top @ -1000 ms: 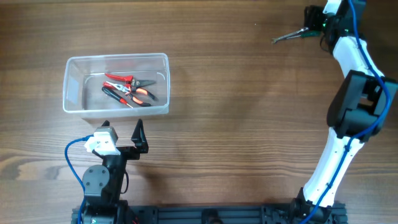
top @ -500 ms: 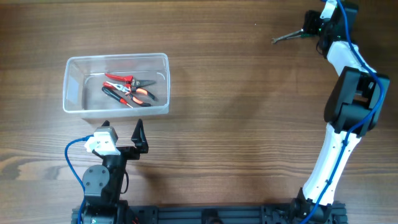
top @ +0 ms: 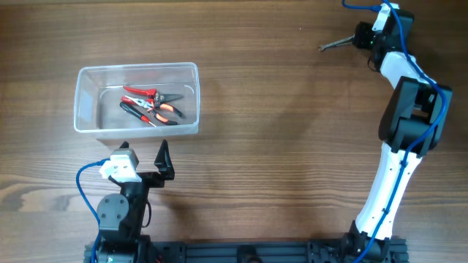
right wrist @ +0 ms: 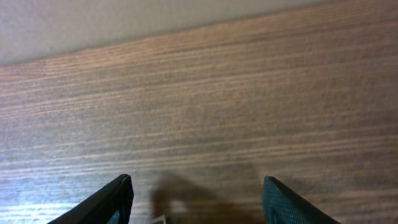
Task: Pack container
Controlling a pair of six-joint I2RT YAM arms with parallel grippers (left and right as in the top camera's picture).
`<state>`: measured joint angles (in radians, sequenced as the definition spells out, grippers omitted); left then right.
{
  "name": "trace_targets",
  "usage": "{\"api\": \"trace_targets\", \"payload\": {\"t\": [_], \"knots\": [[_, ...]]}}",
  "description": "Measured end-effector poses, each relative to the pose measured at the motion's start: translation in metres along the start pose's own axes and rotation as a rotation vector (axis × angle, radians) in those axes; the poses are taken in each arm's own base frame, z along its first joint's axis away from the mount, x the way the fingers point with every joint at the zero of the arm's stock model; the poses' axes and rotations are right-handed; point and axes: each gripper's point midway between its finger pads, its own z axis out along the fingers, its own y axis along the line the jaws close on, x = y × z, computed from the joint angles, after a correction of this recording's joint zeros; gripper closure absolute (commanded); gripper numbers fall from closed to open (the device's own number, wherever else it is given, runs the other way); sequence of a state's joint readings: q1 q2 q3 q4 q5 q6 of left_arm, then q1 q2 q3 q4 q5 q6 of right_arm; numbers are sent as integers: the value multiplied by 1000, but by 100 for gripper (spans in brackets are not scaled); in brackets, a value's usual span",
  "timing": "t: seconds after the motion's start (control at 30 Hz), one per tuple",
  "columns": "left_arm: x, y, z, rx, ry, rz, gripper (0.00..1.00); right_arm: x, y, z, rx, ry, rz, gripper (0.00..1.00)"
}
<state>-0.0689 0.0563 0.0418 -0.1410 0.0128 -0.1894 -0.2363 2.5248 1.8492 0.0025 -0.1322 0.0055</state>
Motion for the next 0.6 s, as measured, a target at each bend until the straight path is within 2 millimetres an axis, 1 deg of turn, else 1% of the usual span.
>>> {"api": "trace_targets", "payload": {"t": [0.1, 0.17, 0.27, 0.33, 0.43, 0.53, 0.6], "knots": [[0, 0, 0, 0, 0, 0, 0, 6, 3, -4, -11, 49, 4, 34], [0, 0, 0, 0, 0, 0, 0, 12, 6, -10, -12, 98, 4, 34], [0, 0, 0, 0, 0, 0, 0, 22, 15, -22, -22, 177, 1, 32], [0, 0, 0, 0, 0, 0, 0, 29, 25, -31, -32, 231, -1, 32], [0, 0, 0, 0, 0, 0, 0, 39, 46, -44, -54, 305, -16, 31], [0, 0, 0, 0, 0, 0, 0, 52, 72, -59, -80, 384, -40, 30], [0, 0, 0, 0, 0, 0, 0, 55, 88, -71, -95, 420, -56, 29]]}}
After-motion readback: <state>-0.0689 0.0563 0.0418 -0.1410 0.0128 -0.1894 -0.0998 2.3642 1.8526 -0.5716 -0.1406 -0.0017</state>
